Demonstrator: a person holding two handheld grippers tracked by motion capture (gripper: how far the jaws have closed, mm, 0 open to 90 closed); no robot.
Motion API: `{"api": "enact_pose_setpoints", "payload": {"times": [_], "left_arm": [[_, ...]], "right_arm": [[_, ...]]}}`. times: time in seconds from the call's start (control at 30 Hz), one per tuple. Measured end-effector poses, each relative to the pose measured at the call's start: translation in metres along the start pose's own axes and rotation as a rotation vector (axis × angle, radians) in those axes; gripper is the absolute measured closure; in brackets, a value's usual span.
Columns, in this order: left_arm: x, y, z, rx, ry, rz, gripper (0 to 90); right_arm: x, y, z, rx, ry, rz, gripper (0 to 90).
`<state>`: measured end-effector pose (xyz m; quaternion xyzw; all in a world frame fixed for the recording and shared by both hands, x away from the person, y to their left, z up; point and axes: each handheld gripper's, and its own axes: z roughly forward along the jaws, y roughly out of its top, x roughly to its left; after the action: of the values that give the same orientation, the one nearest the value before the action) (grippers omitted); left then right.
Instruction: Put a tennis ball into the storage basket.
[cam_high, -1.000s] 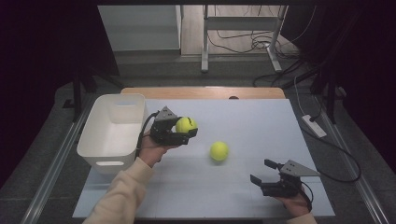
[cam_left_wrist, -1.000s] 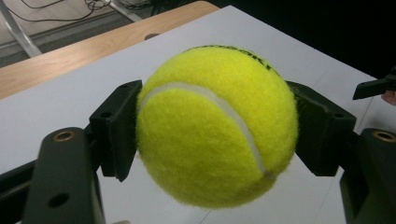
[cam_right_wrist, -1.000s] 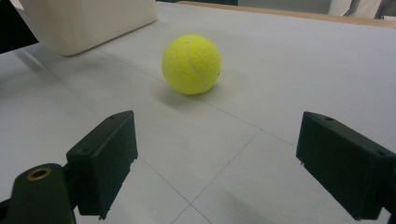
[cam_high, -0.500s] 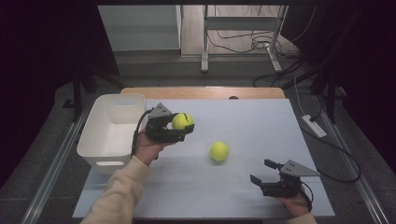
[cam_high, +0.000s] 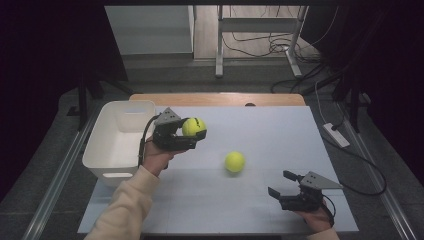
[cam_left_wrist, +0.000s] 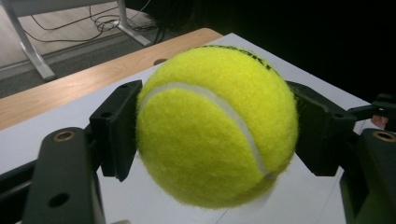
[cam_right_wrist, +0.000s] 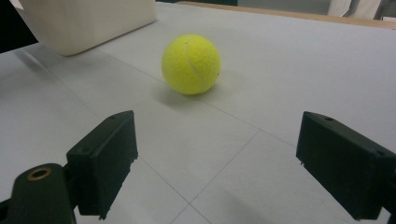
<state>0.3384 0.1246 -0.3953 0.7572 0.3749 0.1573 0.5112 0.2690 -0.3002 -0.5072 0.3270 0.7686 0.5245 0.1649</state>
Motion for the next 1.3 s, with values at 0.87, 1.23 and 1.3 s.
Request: {"api": "enact_pose_setpoints", "payload": {"times": [0.87,1.23,1.3], "left_arm": [[0.007,0.018,-0.014,-0.037,0.025,0.008,26.4],[0.011,0.024,-0.019,-0.051,0.041,0.005,26.3],[0.012,0.025,-0.020,-0.055,0.043,-0.002,26.4]], "right_arm": [[0.000,0.000,-0.001,-0.007,-0.005,-0.001,12.5],[0.000,0.001,-0.001,-0.006,-0.004,-0.001,12.5],[0.000,0.001,-0.001,-0.006,-0.005,-0.001,12.5]]}}
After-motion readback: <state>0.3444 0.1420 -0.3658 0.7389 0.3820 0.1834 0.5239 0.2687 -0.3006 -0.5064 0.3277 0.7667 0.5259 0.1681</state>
